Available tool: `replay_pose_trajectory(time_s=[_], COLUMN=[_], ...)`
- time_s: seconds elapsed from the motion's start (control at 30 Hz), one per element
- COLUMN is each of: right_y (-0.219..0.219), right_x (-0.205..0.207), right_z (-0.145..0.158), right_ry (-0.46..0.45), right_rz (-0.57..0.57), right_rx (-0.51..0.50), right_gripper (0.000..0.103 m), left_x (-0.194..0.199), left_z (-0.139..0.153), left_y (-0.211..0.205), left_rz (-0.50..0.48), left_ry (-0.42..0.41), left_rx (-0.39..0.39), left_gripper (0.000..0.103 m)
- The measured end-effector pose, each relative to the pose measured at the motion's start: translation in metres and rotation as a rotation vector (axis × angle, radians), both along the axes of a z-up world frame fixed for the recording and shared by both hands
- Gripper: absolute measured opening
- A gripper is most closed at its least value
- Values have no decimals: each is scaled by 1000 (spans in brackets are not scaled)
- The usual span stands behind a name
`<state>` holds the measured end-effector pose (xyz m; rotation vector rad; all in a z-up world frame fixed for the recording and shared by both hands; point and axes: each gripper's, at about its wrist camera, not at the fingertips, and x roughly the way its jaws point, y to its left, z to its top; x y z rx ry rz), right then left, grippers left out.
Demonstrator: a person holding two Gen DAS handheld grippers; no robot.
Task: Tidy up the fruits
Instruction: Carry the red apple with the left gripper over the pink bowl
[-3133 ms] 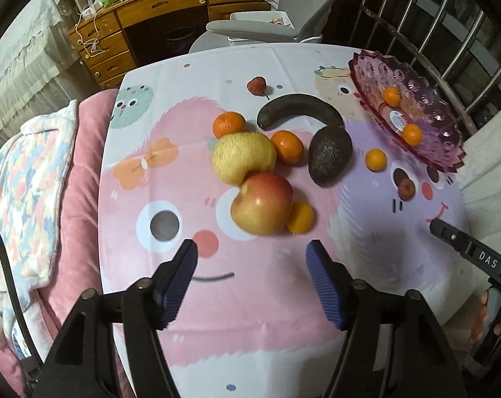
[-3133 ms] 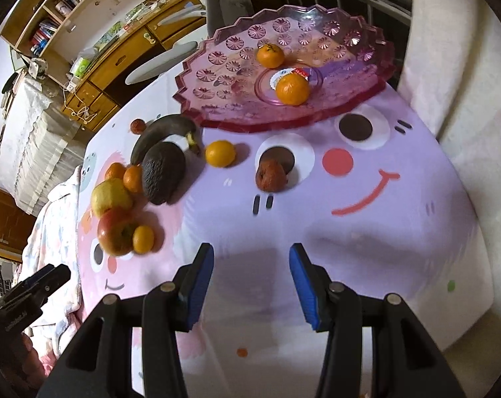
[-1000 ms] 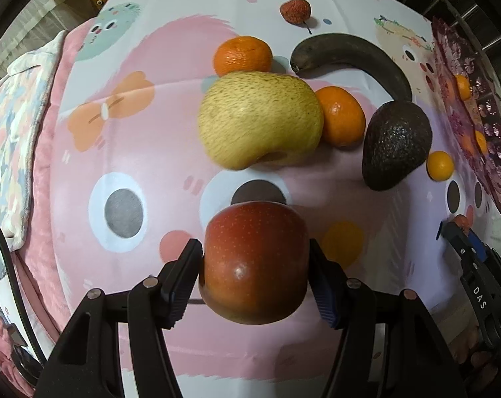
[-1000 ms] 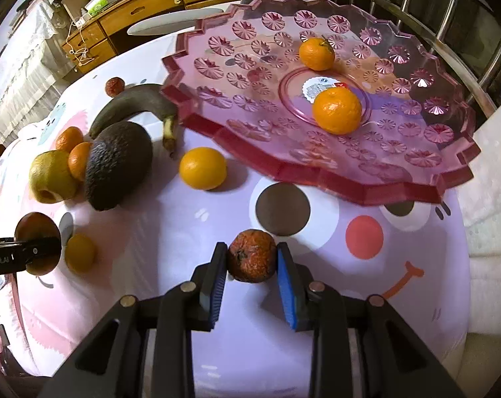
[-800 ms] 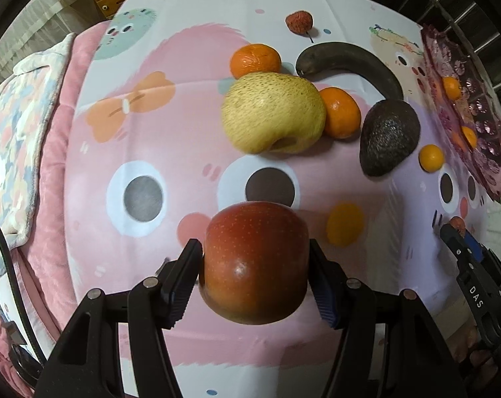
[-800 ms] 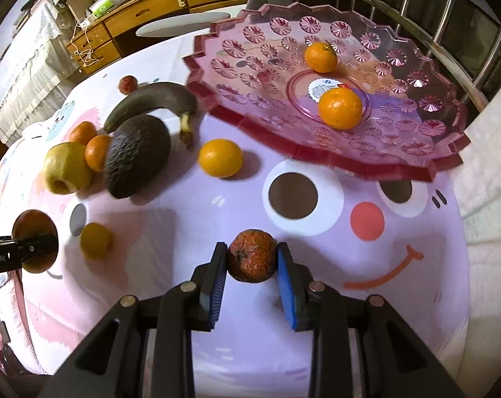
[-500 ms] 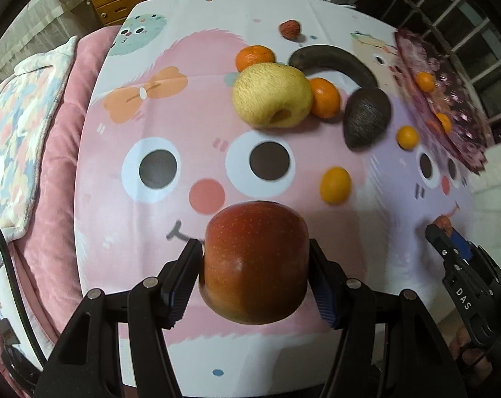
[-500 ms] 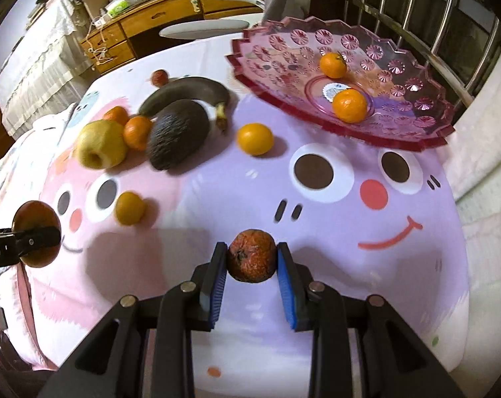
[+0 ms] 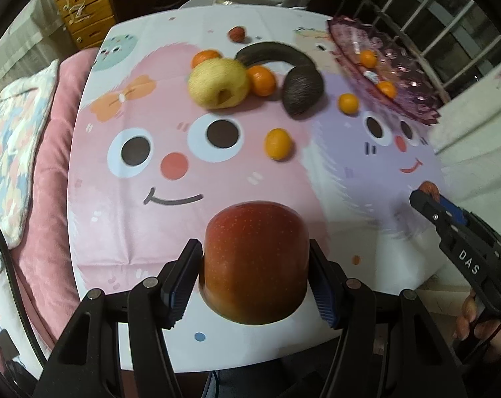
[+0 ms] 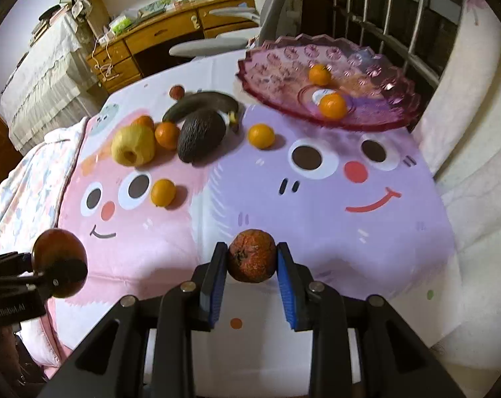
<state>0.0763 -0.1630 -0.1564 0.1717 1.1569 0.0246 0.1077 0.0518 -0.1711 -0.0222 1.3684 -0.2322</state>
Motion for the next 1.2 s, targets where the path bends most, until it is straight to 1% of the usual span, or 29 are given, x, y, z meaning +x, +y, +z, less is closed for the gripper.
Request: replay_pose_trajectory(time_s=[0.23, 0.33, 0.47, 0.6, 0.77, 0.9, 1.2], right_y=[-29, -47, -74, -99, -133, -150, -182], right_x=[2, 8, 19, 35, 59, 77, 119], right_z=[31, 39, 48, 52, 54, 54, 43], right_ry=[-59, -61, -71, -68, -66, -64, -66], right_rz=[-23, -35, -20, 12, 78, 138, 251], right_rx=[-16, -6, -11, -9, -4, -9, 10], right_gripper=[30, 30, 30, 30, 30, 30, 30], left_x=[2, 7, 19, 38, 62, 80, 119], left_z=[20, 26, 35, 45, 54, 60, 67], left_y=[-35, -50, -67, -86, -112, -132, -175], left_rz=[-61, -65, -29, 52, 125, 178, 223], left_ry=[-22, -20, -38, -49, -71, -91, -124], left_rx=[18, 28, 41, 40, 44, 38, 26], left_gripper=[61, 61, 61, 61, 61, 61, 61])
